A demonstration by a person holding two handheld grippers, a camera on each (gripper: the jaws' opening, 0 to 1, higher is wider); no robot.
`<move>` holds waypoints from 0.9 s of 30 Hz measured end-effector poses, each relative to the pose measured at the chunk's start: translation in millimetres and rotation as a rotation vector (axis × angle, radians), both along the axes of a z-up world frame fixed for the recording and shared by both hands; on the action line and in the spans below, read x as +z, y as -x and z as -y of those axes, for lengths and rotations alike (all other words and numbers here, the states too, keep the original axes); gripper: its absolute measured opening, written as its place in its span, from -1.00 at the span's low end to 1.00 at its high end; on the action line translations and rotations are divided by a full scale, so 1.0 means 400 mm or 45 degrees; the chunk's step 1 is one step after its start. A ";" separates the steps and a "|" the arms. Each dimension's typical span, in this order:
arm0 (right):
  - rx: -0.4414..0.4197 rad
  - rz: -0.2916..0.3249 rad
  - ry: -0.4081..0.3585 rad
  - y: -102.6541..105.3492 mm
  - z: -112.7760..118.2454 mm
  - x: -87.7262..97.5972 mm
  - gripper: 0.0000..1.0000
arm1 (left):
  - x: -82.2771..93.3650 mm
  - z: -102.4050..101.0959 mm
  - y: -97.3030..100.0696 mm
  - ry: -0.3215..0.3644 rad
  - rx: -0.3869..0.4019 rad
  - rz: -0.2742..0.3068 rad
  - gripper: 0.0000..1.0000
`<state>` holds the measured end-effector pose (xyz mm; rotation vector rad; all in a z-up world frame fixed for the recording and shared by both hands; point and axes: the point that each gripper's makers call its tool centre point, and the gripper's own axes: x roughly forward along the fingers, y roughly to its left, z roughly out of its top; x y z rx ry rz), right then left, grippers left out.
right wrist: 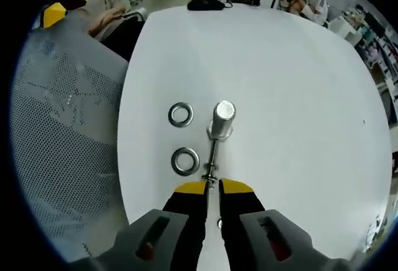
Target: Place the washer onto the threaded stud by aligning its center hole with the stud, sliding it down to the base, and recovering from edge contact or off-axis alignment until the washer reaches the visible bottom stop.
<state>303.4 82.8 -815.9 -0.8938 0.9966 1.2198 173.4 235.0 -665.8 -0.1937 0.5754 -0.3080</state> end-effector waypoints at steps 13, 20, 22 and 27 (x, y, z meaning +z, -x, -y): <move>-0.030 -0.025 0.000 -0.014 -0.059 -0.060 -0.74 | -0.001 -0.002 -0.002 0.006 0.007 0.000 -0.70; -0.015 -0.012 0.005 -0.014 -0.073 -0.068 -0.72 | -0.002 -0.004 -0.003 0.000 0.014 0.001 -0.70; 0.009 -0.001 0.008 -0.014 -0.075 -0.069 -0.73 | -0.001 -0.004 -0.003 0.003 0.018 0.001 -0.70; -0.009 -0.007 -0.017 -0.016 -0.068 -0.058 -0.82 | -0.002 -0.004 -0.003 0.001 0.015 -0.003 -0.70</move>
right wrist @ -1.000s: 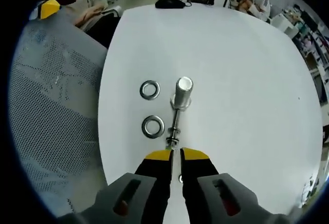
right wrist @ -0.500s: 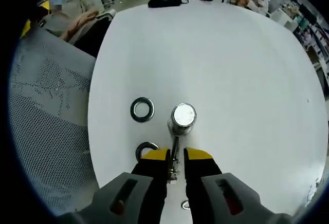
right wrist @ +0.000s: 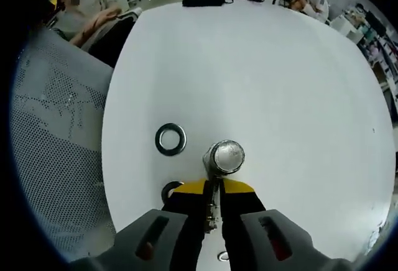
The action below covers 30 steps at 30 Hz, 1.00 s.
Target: Place the washer onto the threaded stud by aligning its center hole with the stud, sliding it down to the base, and recovering from edge contact or off-axis alignment until the washer reaches the visible bottom stop.
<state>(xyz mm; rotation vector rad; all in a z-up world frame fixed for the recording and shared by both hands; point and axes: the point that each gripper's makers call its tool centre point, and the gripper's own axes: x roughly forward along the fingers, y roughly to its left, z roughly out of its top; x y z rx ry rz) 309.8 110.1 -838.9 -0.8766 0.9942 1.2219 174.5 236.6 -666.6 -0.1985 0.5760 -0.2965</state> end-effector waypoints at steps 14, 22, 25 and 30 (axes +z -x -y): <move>-0.128 -0.005 -0.222 -0.010 0.057 0.094 -0.83 | 0.002 0.001 0.000 0.003 -0.003 0.005 -0.71; -0.208 -0.001 -0.344 -0.023 0.089 0.109 -0.84 | 0.000 0.001 0.002 -0.001 -0.004 -0.001 -0.71; -0.181 0.036 -0.352 -0.022 0.101 0.112 -0.85 | -0.001 0.001 0.002 -0.002 -0.004 -0.004 -0.71; -0.181 0.038 -0.371 -0.013 0.113 0.114 -0.85 | 0.000 0.001 0.001 -0.001 -0.003 0.000 -0.71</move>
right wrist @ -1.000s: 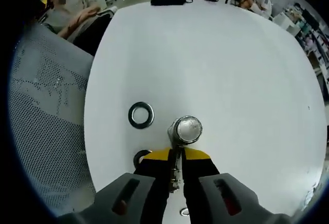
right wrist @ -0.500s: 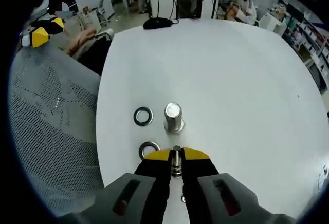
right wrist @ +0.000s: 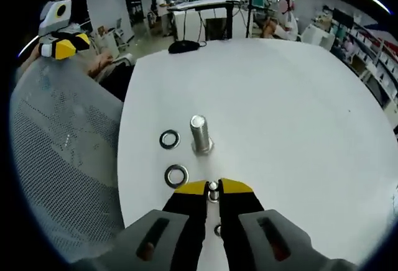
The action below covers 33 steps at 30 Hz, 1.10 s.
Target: Place the washer onto the threaded stud by aligning its center hole with the stud, sliding it down to the base, and recovering from edge contact or off-axis alignment until the washer reaches the visible bottom stop.
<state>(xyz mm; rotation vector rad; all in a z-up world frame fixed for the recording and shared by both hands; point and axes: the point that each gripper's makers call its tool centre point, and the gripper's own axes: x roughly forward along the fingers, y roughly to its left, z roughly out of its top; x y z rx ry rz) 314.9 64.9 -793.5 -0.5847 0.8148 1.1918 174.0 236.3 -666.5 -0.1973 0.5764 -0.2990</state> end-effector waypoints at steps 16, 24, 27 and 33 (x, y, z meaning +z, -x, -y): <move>0.079 -0.006 0.056 0.016 0.032 0.008 -0.62 | 0.000 0.000 0.001 -0.004 -0.002 -0.001 -0.71; 0.102 -0.007 0.168 0.006 0.068 -0.009 -0.62 | 0.002 0.001 0.000 -0.001 -0.003 0.004 -0.71; 0.096 -0.020 0.215 0.005 0.083 -0.026 -0.63 | 0.002 0.001 0.000 0.000 -0.003 0.005 -0.71; 0.124 -0.032 0.348 0.005 0.117 -0.067 -0.62 | 0.002 0.001 0.000 0.001 -0.003 0.005 -0.71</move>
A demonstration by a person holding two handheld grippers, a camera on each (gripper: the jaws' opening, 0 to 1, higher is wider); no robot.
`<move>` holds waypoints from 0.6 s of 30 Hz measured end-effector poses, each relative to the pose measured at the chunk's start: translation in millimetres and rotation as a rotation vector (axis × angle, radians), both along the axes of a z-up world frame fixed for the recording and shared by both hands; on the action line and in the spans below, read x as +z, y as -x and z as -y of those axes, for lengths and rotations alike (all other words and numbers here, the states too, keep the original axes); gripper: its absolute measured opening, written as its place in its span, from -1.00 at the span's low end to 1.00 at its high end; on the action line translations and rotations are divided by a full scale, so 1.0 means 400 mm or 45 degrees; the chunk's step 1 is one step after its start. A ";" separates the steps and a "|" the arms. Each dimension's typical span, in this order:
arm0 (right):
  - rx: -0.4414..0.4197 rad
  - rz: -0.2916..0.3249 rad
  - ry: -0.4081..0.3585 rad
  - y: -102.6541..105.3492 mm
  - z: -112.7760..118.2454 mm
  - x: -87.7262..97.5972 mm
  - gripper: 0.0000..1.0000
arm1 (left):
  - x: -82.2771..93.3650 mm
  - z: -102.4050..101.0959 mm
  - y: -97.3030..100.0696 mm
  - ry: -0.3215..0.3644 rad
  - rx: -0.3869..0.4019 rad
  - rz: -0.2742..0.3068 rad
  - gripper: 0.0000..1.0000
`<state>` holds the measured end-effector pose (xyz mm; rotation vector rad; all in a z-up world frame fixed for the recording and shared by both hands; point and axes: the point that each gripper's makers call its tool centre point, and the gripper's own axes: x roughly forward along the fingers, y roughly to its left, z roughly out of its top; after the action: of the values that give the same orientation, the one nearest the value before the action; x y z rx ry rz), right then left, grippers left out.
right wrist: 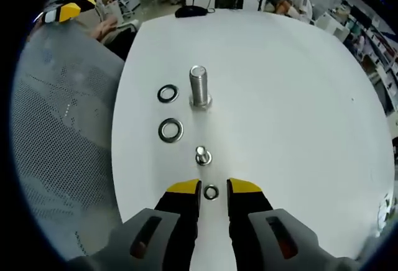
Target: Place the washer onto the threaded stud by aligning its center hole with the stud, sliding it down to the base, and recovering from edge contact or off-axis alignment until the washer reaches the visible bottom stop.
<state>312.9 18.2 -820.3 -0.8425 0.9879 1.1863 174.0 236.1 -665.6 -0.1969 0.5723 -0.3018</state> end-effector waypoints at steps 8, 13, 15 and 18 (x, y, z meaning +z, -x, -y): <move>0.001 -0.054 0.104 0.009 0.024 -0.050 -0.61 | 0.000 0.000 -0.001 0.001 0.001 0.002 -0.71; 0.002 -0.051 0.120 0.002 0.029 -0.058 -0.60 | 0.000 0.000 -0.001 0.001 0.001 0.002 -0.71; -0.007 -0.063 0.123 0.004 0.029 -0.057 -0.61 | 0.000 0.000 -0.001 0.001 0.002 0.001 -0.71; -0.011 -0.041 0.124 0.004 0.030 -0.056 -0.63 | -0.002 0.002 0.000 0.001 0.000 -0.007 -0.71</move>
<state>311.2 6.2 -842.9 -0.8974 1.0816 1.1544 173.8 235.4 -666.3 -0.1982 0.5777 -0.3016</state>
